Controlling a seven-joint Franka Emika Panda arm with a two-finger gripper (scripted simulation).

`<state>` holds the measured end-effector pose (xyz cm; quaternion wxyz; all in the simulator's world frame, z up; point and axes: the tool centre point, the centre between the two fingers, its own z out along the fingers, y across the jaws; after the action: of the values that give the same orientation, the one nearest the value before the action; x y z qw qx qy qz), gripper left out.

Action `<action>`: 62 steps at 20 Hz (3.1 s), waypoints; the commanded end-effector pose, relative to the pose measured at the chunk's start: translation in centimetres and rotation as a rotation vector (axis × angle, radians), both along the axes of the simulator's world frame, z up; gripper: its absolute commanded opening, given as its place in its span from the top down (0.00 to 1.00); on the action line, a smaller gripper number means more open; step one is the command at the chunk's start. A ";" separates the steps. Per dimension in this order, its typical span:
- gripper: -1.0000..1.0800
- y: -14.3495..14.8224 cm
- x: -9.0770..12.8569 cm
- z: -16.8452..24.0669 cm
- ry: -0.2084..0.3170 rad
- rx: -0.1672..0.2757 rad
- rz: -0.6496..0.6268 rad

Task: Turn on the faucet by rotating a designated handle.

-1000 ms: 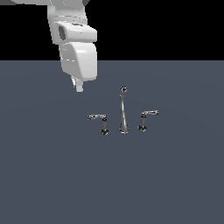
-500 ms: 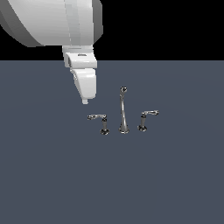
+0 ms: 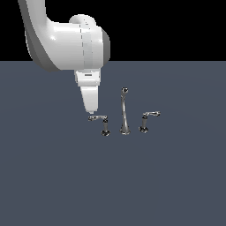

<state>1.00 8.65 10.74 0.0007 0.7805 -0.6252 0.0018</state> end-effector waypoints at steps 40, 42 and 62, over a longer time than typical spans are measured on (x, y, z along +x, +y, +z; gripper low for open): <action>1.00 -0.9 -5.5 -2.2 -0.001 0.005 -0.080; 1.00 -1.2 -6.2 -2.2 0.001 0.004 -0.080; 1.00 -5.2 -7.6 -2.2 0.001 0.010 -0.050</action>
<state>-7.08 5.23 8.52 -0.0029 0.7721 -0.6355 -0.0038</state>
